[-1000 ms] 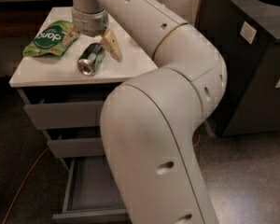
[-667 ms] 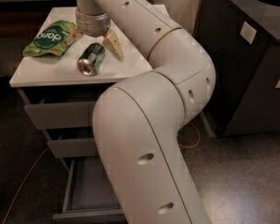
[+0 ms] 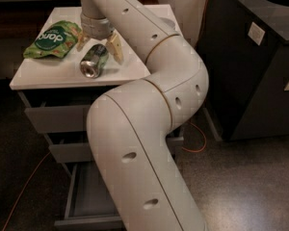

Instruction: Place green can into bottom drawer

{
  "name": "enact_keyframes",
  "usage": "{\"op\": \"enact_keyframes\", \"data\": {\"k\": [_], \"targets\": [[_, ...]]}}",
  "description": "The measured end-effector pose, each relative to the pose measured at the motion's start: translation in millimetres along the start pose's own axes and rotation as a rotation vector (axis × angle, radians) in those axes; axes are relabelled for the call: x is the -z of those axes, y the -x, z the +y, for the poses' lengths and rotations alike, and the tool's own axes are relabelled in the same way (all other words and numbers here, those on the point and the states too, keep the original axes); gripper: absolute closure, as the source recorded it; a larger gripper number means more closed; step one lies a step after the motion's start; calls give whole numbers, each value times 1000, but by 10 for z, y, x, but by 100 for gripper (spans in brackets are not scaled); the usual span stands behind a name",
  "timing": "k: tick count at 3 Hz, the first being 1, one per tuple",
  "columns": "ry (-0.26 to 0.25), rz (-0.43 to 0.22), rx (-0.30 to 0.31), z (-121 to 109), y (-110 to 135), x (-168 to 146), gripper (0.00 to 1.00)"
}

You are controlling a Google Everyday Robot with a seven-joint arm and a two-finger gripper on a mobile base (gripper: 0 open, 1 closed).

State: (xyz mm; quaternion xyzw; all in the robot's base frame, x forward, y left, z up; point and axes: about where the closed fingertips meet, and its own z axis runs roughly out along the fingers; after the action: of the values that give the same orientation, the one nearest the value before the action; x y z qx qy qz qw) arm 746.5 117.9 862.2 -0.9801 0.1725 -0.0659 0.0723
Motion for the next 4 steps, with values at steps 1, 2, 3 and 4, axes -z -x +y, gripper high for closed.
{"op": "enact_keyframes", "data": {"k": [1, 2, 3, 4], "targets": [[11, 13, -2, -9, -37, -1, 49], [12, 13, 9, -5, 18, 95, 72], [-33, -10, 54, -151, 335, 329, 100], [-79, -63, 95, -217, 919, 567, 100]]}}
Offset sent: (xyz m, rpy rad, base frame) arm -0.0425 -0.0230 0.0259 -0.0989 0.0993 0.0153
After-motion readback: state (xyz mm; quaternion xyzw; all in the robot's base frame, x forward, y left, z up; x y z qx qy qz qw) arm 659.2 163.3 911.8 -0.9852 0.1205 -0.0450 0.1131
